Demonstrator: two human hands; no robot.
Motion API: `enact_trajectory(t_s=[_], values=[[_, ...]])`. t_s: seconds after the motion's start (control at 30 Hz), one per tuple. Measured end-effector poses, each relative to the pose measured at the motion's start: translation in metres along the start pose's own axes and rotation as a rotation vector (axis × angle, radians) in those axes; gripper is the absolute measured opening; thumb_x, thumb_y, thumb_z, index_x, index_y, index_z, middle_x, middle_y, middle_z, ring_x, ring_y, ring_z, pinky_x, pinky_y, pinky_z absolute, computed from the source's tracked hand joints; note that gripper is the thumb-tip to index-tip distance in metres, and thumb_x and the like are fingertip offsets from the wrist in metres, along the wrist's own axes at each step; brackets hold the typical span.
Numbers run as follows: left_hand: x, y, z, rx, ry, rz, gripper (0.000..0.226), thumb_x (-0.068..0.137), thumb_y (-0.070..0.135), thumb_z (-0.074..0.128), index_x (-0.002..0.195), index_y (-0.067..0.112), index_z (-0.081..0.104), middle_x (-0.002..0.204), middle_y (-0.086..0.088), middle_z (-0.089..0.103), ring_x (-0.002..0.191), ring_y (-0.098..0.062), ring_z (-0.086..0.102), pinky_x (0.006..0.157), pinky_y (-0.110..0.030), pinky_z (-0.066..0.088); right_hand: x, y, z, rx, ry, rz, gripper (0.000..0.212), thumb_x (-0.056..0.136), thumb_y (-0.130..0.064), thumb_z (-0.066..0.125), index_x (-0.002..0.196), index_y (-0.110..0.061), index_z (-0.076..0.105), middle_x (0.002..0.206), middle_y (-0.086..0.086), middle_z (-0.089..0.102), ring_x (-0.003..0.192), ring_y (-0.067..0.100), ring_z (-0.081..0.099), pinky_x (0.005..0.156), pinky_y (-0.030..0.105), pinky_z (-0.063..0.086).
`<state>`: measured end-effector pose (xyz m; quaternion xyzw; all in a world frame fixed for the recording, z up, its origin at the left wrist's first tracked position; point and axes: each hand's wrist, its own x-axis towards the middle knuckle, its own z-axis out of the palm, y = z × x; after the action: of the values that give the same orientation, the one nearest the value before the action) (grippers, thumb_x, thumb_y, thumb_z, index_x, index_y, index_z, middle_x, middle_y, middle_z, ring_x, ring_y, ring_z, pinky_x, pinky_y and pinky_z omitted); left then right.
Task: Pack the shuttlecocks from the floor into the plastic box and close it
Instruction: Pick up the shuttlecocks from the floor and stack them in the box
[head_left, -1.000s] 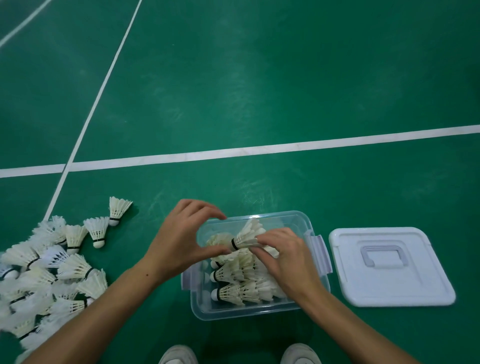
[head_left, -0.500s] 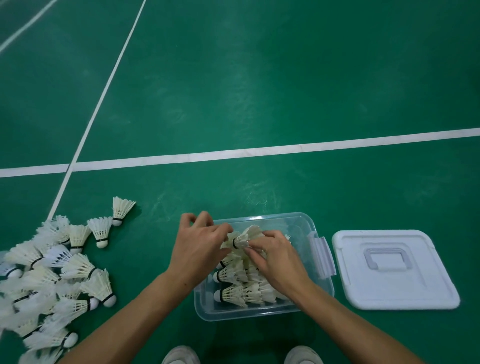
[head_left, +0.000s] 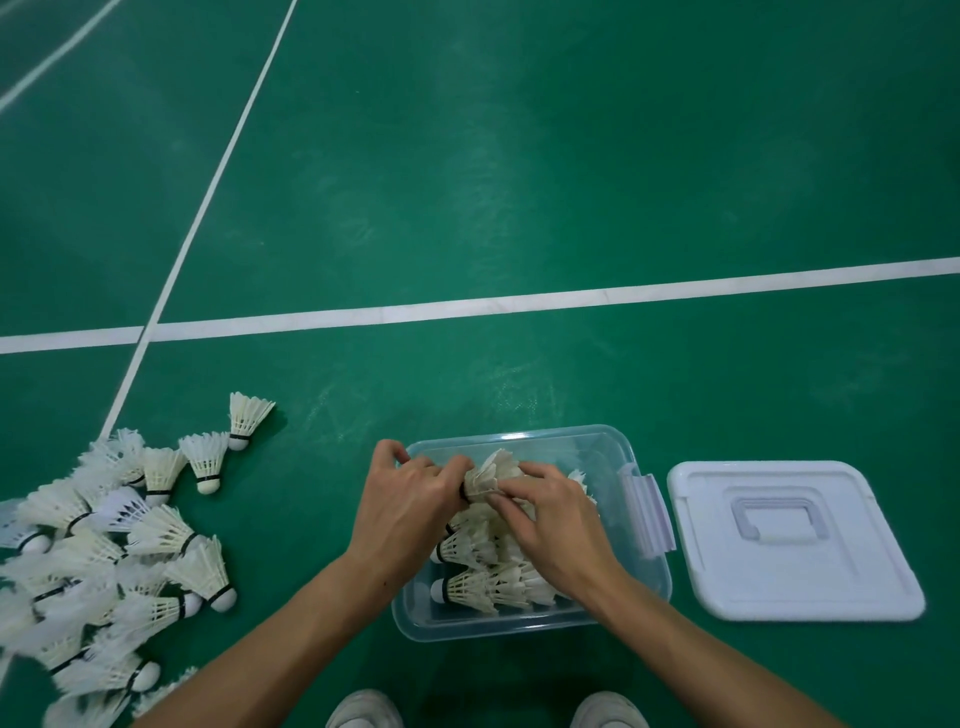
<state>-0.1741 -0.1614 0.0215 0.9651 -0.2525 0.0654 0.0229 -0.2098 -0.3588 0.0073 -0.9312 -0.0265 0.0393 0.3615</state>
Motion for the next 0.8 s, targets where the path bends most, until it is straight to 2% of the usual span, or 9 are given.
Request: enact_trajectory(t_s=[0.07, 0.13, 0.2, 0.37, 0.4, 0.47, 0.57, 0.67, 0.8], values=[[0.001, -0.002, 0.003, -0.016, -0.01, 0.012, 0.035, 0.085, 0.049, 0.08, 0.106, 0.026, 0.064, 0.075, 0.007, 0.078, 0.06, -0.018, 0.07, 0.083, -0.04, 0.037, 0.002, 0.002, 0.001, 0.001, -0.036, 0.006, 0.02, 0.102, -0.043, 0.065, 0.112, -0.035, 0.08, 0.119, -0.005, 0.076, 0.122, 0.014, 0.062, 0.096, 0.038, 0.055], [0.003, -0.002, 0.006, -0.052, -0.004, 0.04, 0.038, 0.084, 0.05, 0.081, 0.108, 0.025, 0.063, 0.083, 0.008, 0.08, 0.062, -0.017, 0.071, 0.083, -0.038, 0.038, 0.006, 0.001, 0.005, -0.02, -0.065, 0.011, 0.02, 0.1, -0.044, 0.066, 0.111, -0.036, 0.08, 0.107, -0.008, 0.077, 0.1, 0.014, 0.067, 0.083, 0.034, 0.055], [0.003, -0.002, 0.005, -0.109, 0.018, 0.053, 0.044, 0.079, 0.045, 0.086, 0.11, 0.023, 0.066, 0.094, 0.006, 0.081, 0.068, -0.018, 0.072, 0.082, -0.037, 0.043, 0.011, -0.002, 0.008, -0.054, -0.069, 0.018, 0.019, 0.098, -0.046, 0.068, 0.11, -0.037, 0.081, 0.1, -0.011, 0.077, 0.086, 0.011, 0.064, 0.073, 0.028, 0.047], [0.006, 0.001, -0.001, -0.218, 0.0, 0.025, 0.058, 0.071, 0.032, 0.094, 0.12, 0.019, 0.067, 0.117, 0.0, 0.075, 0.09, -0.025, 0.069, 0.082, -0.032, 0.053, 0.02, -0.002, 0.008, -0.025, -0.099, 0.084, 0.017, 0.095, -0.045, 0.074, 0.104, -0.033, 0.082, 0.091, -0.013, 0.075, 0.081, 0.01, 0.063, 0.066, 0.026, 0.04], [0.006, 0.001, -0.001, -0.235, -0.015, 0.024, 0.058, 0.074, 0.032, 0.092, 0.123, 0.02, 0.065, 0.12, 0.0, 0.074, 0.095, -0.025, 0.069, 0.085, -0.033, 0.054, 0.021, -0.002, 0.006, -0.001, -0.126, 0.094, 0.02, 0.093, -0.046, 0.075, 0.106, -0.032, 0.082, 0.093, -0.014, 0.075, 0.085, 0.009, 0.065, 0.07, 0.027, 0.045], [0.005, -0.001, -0.004, -0.265, -0.055, 0.02, 0.058, 0.081, 0.034, 0.087, 0.132, 0.022, 0.06, 0.129, 0.001, 0.069, 0.106, -0.026, 0.066, 0.092, -0.035, 0.053, 0.019, -0.002, 0.003, 0.026, -0.17, 0.098, 0.036, 0.088, -0.052, 0.078, 0.118, -0.032, 0.078, 0.112, -0.016, 0.076, 0.107, 0.009, 0.064, 0.09, 0.032, 0.053], [0.0, -0.007, -0.013, -0.328, -0.086, 0.013, 0.06, 0.088, 0.033, 0.082, 0.14, 0.027, 0.052, 0.137, 0.004, 0.06, 0.112, -0.02, 0.063, 0.095, -0.032, 0.052, 0.011, -0.005, -0.01, 0.03, -0.191, 0.104, 0.055, 0.084, -0.058, 0.079, 0.133, -0.034, 0.068, 0.134, -0.016, 0.066, 0.128, 0.004, 0.052, 0.109, 0.034, 0.046], [-0.009, -0.017, -0.029, -0.43, -0.056, -0.012, 0.058, 0.088, 0.037, 0.082, 0.137, 0.029, 0.054, 0.132, 0.009, 0.06, 0.104, -0.01, 0.066, 0.09, -0.032, 0.058, 0.005, -0.013, -0.029, -0.021, -0.162, 0.078, 0.052, 0.086, -0.062, 0.074, 0.13, -0.036, 0.068, 0.131, -0.018, 0.067, 0.125, 0.002, 0.054, 0.108, 0.034, 0.047], [-0.02, -0.036, -0.065, -0.728, 0.031, -0.201, 0.049, 0.082, 0.04, 0.087, 0.122, 0.023, 0.066, 0.116, 0.015, 0.069, 0.095, -0.002, 0.069, 0.081, -0.024, 0.059, 0.006, -0.04, -0.051, -0.026, -0.052, 0.021, 0.043, 0.089, -0.063, 0.07, 0.119, -0.032, 0.072, 0.116, -0.017, 0.073, 0.106, 0.001, 0.064, 0.095, 0.034, 0.059]])
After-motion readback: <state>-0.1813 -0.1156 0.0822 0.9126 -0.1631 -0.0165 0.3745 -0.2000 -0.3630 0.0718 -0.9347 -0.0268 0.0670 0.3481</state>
